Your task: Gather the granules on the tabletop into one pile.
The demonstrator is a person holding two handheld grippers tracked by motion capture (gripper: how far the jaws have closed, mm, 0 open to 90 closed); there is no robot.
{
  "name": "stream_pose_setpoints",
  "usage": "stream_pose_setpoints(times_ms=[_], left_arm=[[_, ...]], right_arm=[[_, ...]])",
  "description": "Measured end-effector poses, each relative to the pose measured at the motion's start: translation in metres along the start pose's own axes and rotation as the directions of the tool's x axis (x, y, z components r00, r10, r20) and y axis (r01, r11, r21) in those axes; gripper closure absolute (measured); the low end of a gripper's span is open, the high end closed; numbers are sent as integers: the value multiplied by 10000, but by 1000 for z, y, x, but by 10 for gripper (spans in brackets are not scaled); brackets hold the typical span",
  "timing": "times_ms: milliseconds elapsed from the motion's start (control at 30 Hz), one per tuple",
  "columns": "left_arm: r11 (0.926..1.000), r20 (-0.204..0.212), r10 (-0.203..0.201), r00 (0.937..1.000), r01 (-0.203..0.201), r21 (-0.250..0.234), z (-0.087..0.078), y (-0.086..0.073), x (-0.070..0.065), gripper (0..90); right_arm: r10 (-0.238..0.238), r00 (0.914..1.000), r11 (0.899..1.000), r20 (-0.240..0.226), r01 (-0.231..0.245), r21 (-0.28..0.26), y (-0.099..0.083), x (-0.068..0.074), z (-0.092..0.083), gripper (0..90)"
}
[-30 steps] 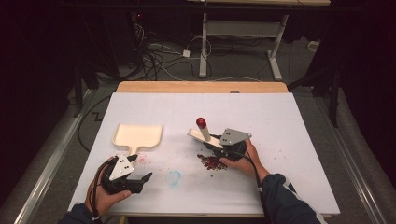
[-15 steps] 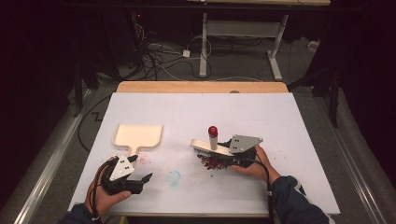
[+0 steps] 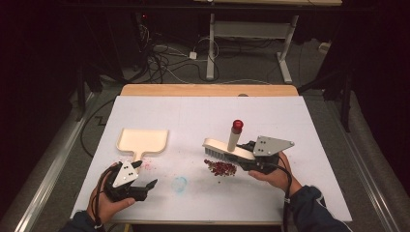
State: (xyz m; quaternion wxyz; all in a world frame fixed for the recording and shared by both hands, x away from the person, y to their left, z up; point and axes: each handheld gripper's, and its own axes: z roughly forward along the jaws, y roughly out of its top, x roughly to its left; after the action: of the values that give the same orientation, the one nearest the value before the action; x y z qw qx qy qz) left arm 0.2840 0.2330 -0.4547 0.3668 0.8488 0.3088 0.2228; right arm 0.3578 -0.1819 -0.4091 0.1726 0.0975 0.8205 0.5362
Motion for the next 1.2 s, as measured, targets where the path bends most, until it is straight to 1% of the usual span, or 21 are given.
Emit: stream_pose_setpoints(times_ms=[100, 133, 233, 267, 300, 333, 367, 467, 500, 567, 600, 667, 700, 733, 833, 900, 967, 1067, 1133, 1200], left_arm=[[10000, 2, -14, 10000, 14, -11, 0, 0, 0, 198], [10000, -6, -12, 10000, 12, -5, 0, 0, 0, 198], [10000, -3, 8, 10000, -8, 5, 0, 0, -1, 198], [10000, 1, 6, 10000, -6, -5, 0, 1, -1, 199], [10000, 2, 11, 10000, -11, -10, 0, 1, -1, 198], [10000, 6, 20, 10000, -20, -10, 0, 1, 0, 198], [10000, 10, 20, 10000, -20, -11, 0, 1, 0, 198], [10000, 25, 42, 10000, -42, -21, 0, 1, -1, 198], [10000, 39, 36, 10000, -36, -24, 0, 1, 0, 198], [10000, 42, 39, 10000, -39, -27, 0, 1, 0, 199], [10000, 47, 26, 10000, -25, -41, 0, 1, 0, 198], [10000, 54, 33, 10000, -33, -71, 0, 1, -1, 198], [10000, 58, 50, 10000, -50, -74, 0, 1, -1, 198], [10000, 64, 65, 10000, -65, -61, 0, 1, -1, 198], [9999, 62, 132, 9999, -132, -38, 0, 1, -1, 198], [9999, 68, 135, 9999, -135, -53, 0, 2, -1, 199], [9999, 51, 122, 9999, -121, -49, -1, 1, -1, 198], [9999, 17, 114, 9999, -114, -93, -1, 2, -1, 198], [9998, -16, 135, 9999, -136, -133, -2, 2, -1, 199], [9998, -67, 129, 9999, -130, -173, -4, 2, 0, 198]], right_arm=[[182, 9984, 9997, -535, -190, -137, 4, 12, -7, 670], [328, 9962, 9994, -811, -337, -104, 5, 16, -8, 670], [568, 9887, 9984, -1389, -565, 60, 4, 30, -7, 670], [712, 9822, 9974, -1736, -683, 224, 2, 35, -4, 670], [760, 9779, 9969, -1950, -706, 346, 0, 39, -1, 670], [753, 9750, 9966, -2093, -666, 481, -2, 42, 1, 670], [781, 9691, 9953, -2339, -623, 743, -4, 46, 5, 670], [890, 9616, 9909, -2595, -590, 1212, -11, 50, 15, 670], [971, 9610, 9891, -2591, -643, 1321, -14, 49, 17, 670], [965, 9656, 9865, -2413, -605, 1525, -19, 47, 22, 670], [1015, 9675, 9854, -2314, -658, 1571, -22, 44, 23, 670], [1174, 9717, 9845, -2050, -867, 1527, -25, 36, 22, 671], [1155, 9762, 9845, -1838, -878, 1519, -26, 32, 21, 671], [1185, 9786, 9848, -1682, -942, 1457, -28, 28, 20, 670], [1395, 9813, 9834, -1330, -1216, 1344, -30, 20, 17, 671], [1391, 9831, 9838, -1191, -1235, 1298, -29, 18, 15, 670], [1444, 9825, 9848, -1177, -1311, 1139, -27, 18, 11, 670], [1327, 9855, 9869, -1055, -1215, 1059, -22, 20, 6, 670], [1341, 9866, 9871, -928, -1247, 1005, -18, 21, 2, 670], [1416, 9859, 9864, -886, -1330, 966, -13, 22, -5, 670]])
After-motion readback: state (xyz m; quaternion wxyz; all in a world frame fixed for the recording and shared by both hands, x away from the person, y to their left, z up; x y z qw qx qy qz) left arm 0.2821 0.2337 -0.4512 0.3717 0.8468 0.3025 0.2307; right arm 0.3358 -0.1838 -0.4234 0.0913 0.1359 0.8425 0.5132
